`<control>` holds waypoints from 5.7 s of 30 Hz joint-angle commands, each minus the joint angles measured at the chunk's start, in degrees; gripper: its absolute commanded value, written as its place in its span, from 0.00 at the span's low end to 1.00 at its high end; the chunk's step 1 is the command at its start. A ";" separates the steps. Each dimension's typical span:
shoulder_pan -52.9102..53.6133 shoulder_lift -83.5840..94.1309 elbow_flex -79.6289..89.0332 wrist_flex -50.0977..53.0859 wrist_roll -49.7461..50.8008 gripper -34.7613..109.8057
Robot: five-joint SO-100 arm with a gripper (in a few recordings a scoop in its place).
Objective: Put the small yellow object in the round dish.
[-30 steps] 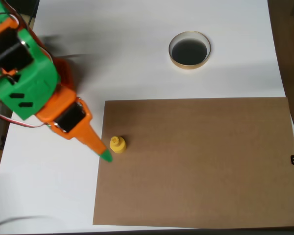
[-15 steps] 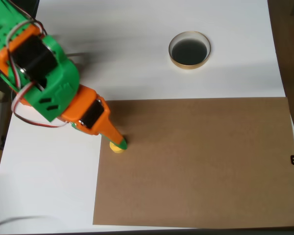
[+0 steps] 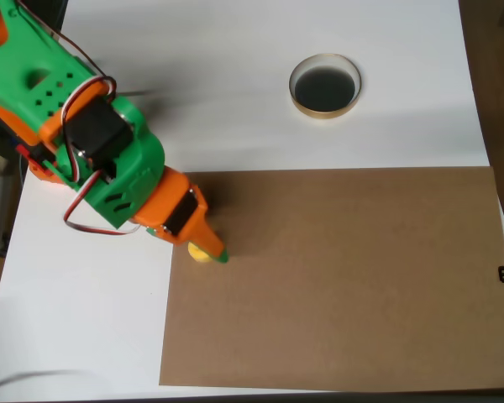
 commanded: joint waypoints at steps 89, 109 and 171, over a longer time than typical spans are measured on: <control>-31.29 -0.09 -15.56 11.87 -16.26 0.24; -49.75 -22.06 -33.75 15.03 -14.15 0.24; -56.69 -61.00 -89.03 31.11 -10.72 0.41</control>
